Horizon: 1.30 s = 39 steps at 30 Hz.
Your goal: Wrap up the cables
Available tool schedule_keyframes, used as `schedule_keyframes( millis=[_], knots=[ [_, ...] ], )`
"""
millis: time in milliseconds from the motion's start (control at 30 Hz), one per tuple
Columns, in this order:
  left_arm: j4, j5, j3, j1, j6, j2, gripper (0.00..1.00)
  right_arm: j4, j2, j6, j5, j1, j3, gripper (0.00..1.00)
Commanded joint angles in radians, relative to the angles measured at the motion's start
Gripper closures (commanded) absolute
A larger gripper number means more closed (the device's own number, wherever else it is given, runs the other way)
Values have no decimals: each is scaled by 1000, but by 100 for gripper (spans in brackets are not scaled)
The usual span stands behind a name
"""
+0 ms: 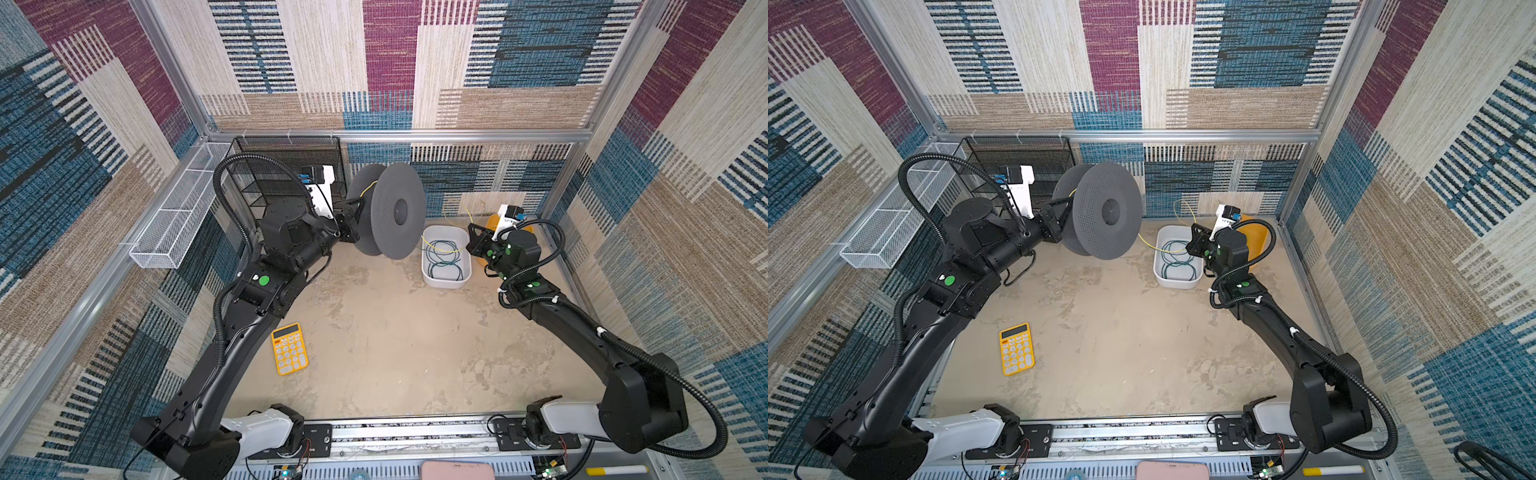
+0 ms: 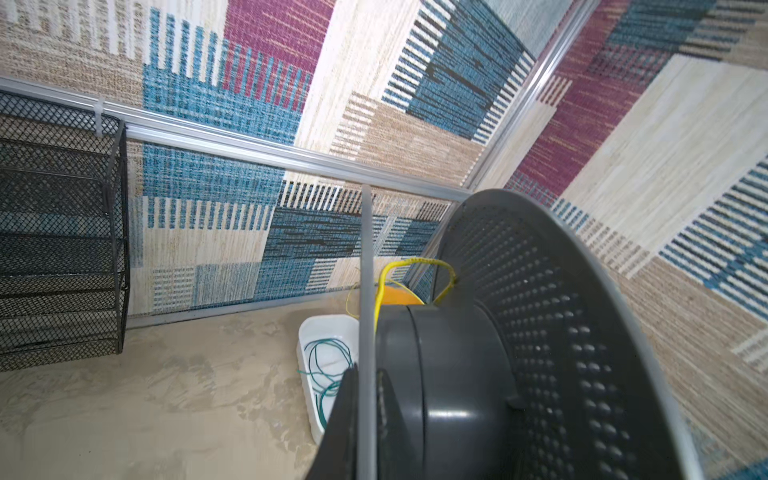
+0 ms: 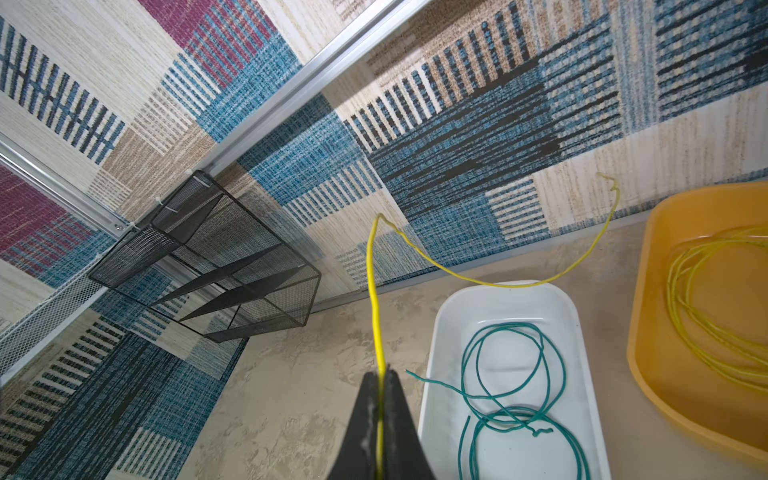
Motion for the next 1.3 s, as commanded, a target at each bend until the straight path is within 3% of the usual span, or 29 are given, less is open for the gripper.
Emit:
schedule_keyframes(
  millis=[0, 333, 533, 733, 1100, 1267],
  knots=[
    [204, -85, -8, 2, -109, 23, 100, 60, -21, -26, 41, 41, -5, 100],
    [264, -231, -10, -4, -166, 135, 100, 87, -136, -38, 100, 160, -40, 100],
    [207, -344, 44, -37, -90, 215, 100, 90, -200, -59, 125, 243, -10, 100],
    [120, -462, 141, -85, -1, 328, 100, 104, -173, -98, 136, 351, 64, 100],
    [39, -549, 176, -165, 185, 425, 100, 163, -123, -135, 126, 416, 153, 100],
    [38, -527, 116, -213, 286, 439, 100, 167, -94, -158, 105, 418, 191, 100]
  ],
)
